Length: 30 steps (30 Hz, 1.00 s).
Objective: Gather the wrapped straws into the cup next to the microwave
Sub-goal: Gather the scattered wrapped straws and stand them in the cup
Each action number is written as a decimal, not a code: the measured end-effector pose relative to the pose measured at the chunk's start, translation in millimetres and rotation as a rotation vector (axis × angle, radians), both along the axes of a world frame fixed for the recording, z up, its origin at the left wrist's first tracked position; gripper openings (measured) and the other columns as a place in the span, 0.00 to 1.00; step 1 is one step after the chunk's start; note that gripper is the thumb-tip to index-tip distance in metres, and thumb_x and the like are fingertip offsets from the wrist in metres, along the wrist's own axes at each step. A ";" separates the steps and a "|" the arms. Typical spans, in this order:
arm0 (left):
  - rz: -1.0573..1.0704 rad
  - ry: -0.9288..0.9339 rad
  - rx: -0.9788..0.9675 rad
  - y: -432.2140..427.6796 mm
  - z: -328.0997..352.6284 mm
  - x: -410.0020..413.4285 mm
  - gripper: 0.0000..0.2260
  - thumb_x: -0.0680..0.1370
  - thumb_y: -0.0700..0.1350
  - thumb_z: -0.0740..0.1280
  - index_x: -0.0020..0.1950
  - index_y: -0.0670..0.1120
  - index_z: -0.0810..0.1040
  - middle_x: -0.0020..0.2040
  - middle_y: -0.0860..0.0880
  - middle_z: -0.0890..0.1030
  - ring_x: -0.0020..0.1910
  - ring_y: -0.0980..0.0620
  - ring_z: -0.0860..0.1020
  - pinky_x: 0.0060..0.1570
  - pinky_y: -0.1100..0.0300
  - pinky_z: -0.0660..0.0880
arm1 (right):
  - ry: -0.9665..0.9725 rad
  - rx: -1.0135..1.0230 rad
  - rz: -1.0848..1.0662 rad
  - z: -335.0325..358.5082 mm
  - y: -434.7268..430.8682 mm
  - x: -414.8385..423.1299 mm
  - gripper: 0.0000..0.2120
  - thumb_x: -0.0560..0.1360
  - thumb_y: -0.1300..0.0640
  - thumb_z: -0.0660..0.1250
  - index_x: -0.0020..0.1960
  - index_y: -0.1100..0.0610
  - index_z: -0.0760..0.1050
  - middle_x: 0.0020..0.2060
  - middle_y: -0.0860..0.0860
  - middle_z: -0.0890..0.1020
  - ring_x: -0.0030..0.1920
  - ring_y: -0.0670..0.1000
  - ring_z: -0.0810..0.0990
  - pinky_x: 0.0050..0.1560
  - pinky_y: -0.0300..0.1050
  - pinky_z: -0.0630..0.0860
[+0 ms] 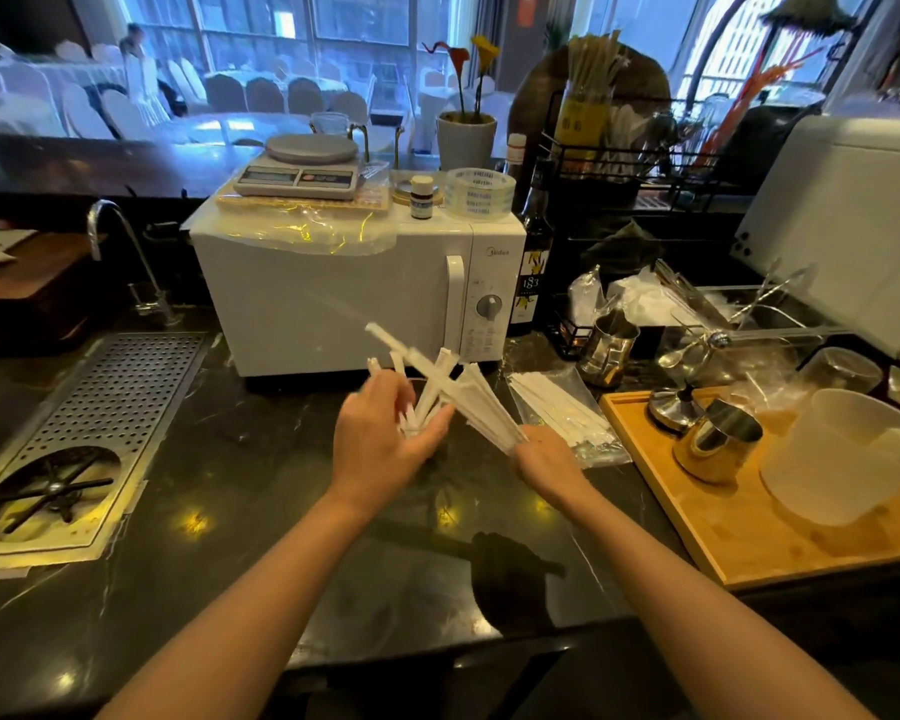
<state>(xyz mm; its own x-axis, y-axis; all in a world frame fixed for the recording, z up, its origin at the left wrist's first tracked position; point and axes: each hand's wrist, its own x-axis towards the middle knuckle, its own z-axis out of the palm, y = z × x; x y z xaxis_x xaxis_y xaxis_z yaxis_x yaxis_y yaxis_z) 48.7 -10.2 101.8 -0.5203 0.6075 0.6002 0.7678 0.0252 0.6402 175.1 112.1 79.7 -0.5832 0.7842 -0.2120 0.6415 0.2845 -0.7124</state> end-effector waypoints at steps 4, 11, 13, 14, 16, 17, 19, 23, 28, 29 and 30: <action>-0.080 -0.386 -0.205 0.2 -12.7 1.4 0.08 0.74 0.49 0.67 0.38 0.47 0.74 0.34 0.50 0.75 0.34 0.52 0.74 0.35 0.63 0.68 | 0.302 -0.320 -0.092 -0.3 -18.3 -14.3 0.10 0.67 0.75 0.59 0.34 0.62 0.68 0.31 0.54 0.70 0.30 0.49 0.68 0.28 0.40 0.64; -0.331 -0.879 -0.315 9.6 -15.9 1.1 0.17 0.74 0.43 0.67 0.62 0.45 0.71 0.53 0.48 0.77 0.52 0.52 0.77 0.48 0.66 0.76 | 0.436 -0.567 0.046 -11.3 -57.9 -44.1 0.04 0.55 0.65 0.57 0.29 0.62 0.70 0.18 0.52 0.69 0.20 0.48 0.68 0.22 0.37 0.64; -0.249 -0.896 -0.275 10.2 -18.2 -0.8 0.12 0.74 0.43 0.67 0.57 0.43 0.76 0.49 0.46 0.79 0.53 0.49 0.77 0.53 0.58 0.74 | 0.436 -0.599 0.079 -14.5 -64.6 -49.9 0.10 0.54 0.64 0.57 0.34 0.63 0.72 0.19 0.53 0.69 0.19 0.48 0.68 0.22 0.37 0.65; -0.213 -0.901 -0.254 9.4 -19.7 -2.6 0.08 0.74 0.42 0.67 0.53 0.43 0.77 0.46 0.46 0.79 0.51 0.49 0.78 0.51 0.58 0.74 | 0.438 -0.611 0.099 -15.3 -67.2 -53.1 0.10 0.55 0.64 0.57 0.35 0.61 0.71 0.19 0.52 0.69 0.19 0.46 0.68 0.21 0.36 0.65; -0.166 -0.935 -0.235 6.1 -21.7 -5.2 0.07 0.75 0.43 0.66 0.48 0.41 0.79 0.42 0.46 0.80 0.47 0.49 0.79 0.47 0.61 0.75 | 0.428 -0.620 0.140 -14.1 -71.2 -57.7 0.08 0.61 0.68 0.58 0.36 0.58 0.69 0.24 0.53 0.70 0.23 0.47 0.70 0.23 0.36 0.66; -0.141 -0.957 -0.227 2.7 -24.2 -9.2 0.08 0.75 0.43 0.65 0.45 0.41 0.80 0.40 0.46 0.80 0.45 0.49 0.79 0.47 0.60 0.75 | 0.400 -0.615 0.166 -13.0 -74.0 -62.9 0.09 0.65 0.71 0.58 0.36 0.58 0.69 0.27 0.54 0.70 0.27 0.48 0.71 0.26 0.37 0.66; -0.102 -0.962 -0.225 -2.3 -28.0 -15.4 0.11 0.77 0.45 0.63 0.37 0.44 0.80 0.39 0.46 0.81 0.44 0.49 0.79 0.48 0.56 0.75 | 0.358 -0.567 0.224 -15.3 -77.7 -70.4 0.13 0.68 0.77 0.55 0.44 0.64 0.73 0.32 0.55 0.72 0.34 0.49 0.71 0.31 0.39 0.67; -0.021 -0.912 -0.212 -3.5 -29.2 -16.6 0.17 0.78 0.47 0.60 0.30 0.45 0.76 0.33 0.47 0.79 0.37 0.52 0.77 0.46 0.54 0.74 | 0.315 -0.424 0.327 -21.0 -80.3 -79.7 0.22 0.76 0.71 0.52 0.70 0.64 0.62 0.55 0.70 0.75 0.54 0.66 0.75 0.39 0.42 0.74; 0.089 -1.000 -0.109 -12.0 -24.9 -23.4 0.15 0.79 0.50 0.58 0.35 0.45 0.71 0.35 0.46 0.76 0.37 0.51 0.77 0.45 0.50 0.75 | 0.251 -0.392 0.421 -31.5 -78.0 -90.8 0.26 0.76 0.65 0.57 0.73 0.55 0.59 0.59 0.65 0.77 0.57 0.62 0.78 0.56 0.51 0.76; 0.114 -1.031 -0.088 -15.9 -23.7 -27.9 0.14 0.79 0.50 0.58 0.38 0.43 0.71 0.37 0.46 0.76 0.39 0.51 0.77 0.49 0.50 0.74 | 0.215 -0.388 0.459 -33.2 -77.4 -93.6 0.28 0.76 0.64 0.58 0.74 0.52 0.56 0.61 0.62 0.77 0.59 0.59 0.77 0.60 0.50 0.75; 0.129 -1.054 -0.069 -20.0 -23.7 -33.4 0.13 0.79 0.50 0.58 0.40 0.43 0.71 0.37 0.46 0.75 0.40 0.51 0.76 0.51 0.51 0.74 | 0.172 -0.366 0.506 -34.6 -76.3 -96.5 0.29 0.76 0.62 0.59 0.74 0.52 0.56 0.63 0.60 0.76 0.61 0.57 0.77 0.62 0.50 0.73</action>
